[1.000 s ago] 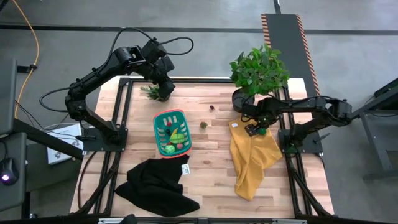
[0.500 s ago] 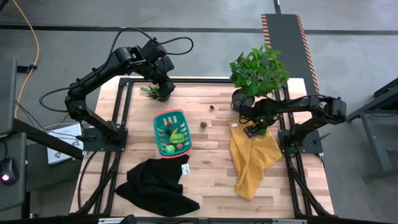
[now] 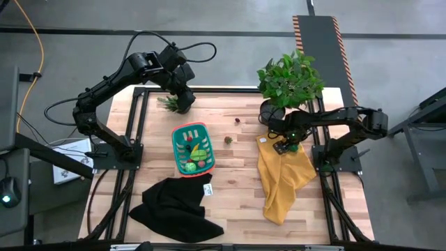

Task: Pick and placing Produce into tupperware
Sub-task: Put the green pepper in the green basket

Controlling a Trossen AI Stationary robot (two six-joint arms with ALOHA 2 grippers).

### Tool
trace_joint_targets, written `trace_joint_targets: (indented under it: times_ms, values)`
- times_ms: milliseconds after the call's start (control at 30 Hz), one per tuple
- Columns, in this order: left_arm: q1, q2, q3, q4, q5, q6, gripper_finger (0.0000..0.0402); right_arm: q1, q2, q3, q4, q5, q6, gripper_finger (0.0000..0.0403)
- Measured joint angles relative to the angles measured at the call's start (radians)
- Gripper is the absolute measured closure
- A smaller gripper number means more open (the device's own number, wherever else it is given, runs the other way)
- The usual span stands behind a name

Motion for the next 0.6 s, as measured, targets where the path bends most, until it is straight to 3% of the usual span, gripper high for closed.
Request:
trace_joint_targets:
  times_ms: [200, 600]
  values:
    - [0.0, 0.0, 0.0, -0.006, 0.059, 0.079, 0.0291, 0.0, 0.0, 0.0, 0.0, -0.003, 0.0, 0.0148]
    - [0.0, 0.0, 0.0, -0.08, 0.06, 0.233, 0.0291, 0.0, 0.0, 0.0, 0.001, -0.018, -0.008, 0.0153]
